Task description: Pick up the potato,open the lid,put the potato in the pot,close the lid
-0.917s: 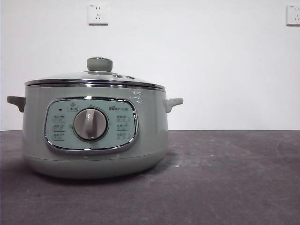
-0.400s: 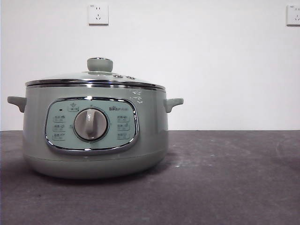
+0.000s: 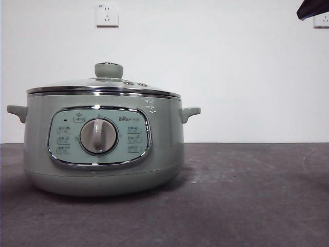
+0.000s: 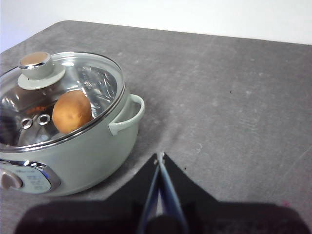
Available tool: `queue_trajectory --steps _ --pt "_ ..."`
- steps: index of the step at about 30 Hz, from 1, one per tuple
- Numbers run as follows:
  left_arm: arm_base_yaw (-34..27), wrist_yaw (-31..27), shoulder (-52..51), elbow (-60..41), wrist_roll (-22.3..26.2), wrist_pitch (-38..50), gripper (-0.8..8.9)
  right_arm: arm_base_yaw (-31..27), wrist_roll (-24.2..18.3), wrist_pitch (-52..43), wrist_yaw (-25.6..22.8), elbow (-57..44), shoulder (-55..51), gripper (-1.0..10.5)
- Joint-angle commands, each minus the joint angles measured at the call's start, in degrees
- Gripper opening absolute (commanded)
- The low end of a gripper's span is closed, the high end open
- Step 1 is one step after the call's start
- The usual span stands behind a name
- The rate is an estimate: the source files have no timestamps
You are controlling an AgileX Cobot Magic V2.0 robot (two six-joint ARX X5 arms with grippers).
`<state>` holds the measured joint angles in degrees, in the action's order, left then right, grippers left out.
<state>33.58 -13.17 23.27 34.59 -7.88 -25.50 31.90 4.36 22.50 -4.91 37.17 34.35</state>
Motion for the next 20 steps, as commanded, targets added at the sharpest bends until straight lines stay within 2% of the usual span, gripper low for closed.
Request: queue_trajectory --steps 1,11,13,17,20 --pt "0.22 -0.15 -0.15 -0.07 -0.96 -0.98 -0.03 0.04 1.16 -0.15 0.04 -0.46 0.15 0.0" --pt "0.22 -0.13 -0.15 -0.07 -0.81 -4.11 -0.03 0.04 1.16 -0.11 0.04 -0.46 0.15 0.0" --pt "0.20 -1.68 -0.15 -0.07 5.07 -4.61 -0.03 0.04 1.16 -0.11 0.04 -0.46 0.13 0.0" --pt "-0.98 -3.54 -1.33 -0.17 7.93 -4.59 -0.03 0.04 1.16 -0.09 0.04 -0.46 0.13 0.0" --pt "-5.03 -0.94 -2.56 -1.14 10.97 -3.63 -0.03 0.04 1.16 -0.09 0.04 -0.46 0.13 0.0"
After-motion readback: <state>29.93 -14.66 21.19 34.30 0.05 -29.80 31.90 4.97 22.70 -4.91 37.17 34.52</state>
